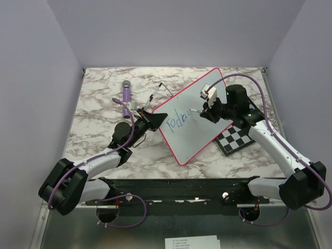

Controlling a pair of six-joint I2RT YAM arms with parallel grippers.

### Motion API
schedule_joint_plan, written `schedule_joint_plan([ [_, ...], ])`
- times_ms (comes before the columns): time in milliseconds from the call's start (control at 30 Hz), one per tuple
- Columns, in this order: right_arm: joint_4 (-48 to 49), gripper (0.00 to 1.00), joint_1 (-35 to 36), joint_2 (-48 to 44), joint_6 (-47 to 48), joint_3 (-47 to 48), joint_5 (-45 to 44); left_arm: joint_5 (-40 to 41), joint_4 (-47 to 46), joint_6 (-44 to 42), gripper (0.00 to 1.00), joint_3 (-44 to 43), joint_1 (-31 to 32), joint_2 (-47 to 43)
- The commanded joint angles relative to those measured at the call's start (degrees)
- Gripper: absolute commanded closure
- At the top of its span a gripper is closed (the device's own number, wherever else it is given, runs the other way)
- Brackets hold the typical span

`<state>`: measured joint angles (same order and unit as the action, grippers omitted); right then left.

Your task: Write a sentence on the whiteboard

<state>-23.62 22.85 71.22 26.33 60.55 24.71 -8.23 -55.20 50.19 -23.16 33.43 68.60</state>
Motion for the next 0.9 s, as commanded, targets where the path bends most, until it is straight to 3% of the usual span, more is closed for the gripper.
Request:
schedule_joint_plan([
  [0,0.8,0.99,-0.3,0.9,-0.4,1.2,0.2,-2.1,-9.9,1.0,1.0,-1.5,0.1,-0.7],
  [867,-8.8,1.0,-0.2,-4.5,4.8,-6.2,4.4,-1.7,-10.7,1.3,1.0,-0.8,-0.1,-0.7],
])
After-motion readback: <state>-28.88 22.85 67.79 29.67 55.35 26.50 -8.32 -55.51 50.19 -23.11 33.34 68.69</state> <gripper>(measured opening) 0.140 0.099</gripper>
